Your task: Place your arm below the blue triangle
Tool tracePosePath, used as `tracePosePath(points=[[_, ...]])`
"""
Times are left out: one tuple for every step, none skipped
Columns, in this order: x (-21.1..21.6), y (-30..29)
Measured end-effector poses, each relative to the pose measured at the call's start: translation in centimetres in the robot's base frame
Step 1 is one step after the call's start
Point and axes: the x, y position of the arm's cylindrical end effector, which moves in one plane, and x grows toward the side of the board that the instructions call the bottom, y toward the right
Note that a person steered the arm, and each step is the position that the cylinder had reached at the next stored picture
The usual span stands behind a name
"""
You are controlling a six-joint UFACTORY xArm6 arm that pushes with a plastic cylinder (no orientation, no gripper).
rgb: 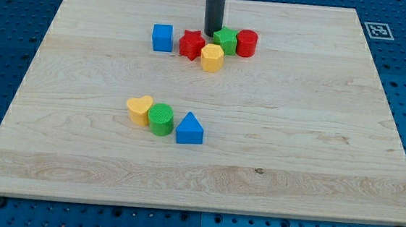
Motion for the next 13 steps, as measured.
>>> tracePosePath(points=[[-3.3, -0.2], [-5.9, -0.1], [-7.2, 1.3], [-7.0, 5.0], [-6.7, 9.2], [-6.5, 12.9], [-6.0, 16.4], [-3.5, 18.2], [1.2, 18.2], [5.6, 18.2], [10.1, 18.2], [14.6, 18.2], [19.4, 18.2]])
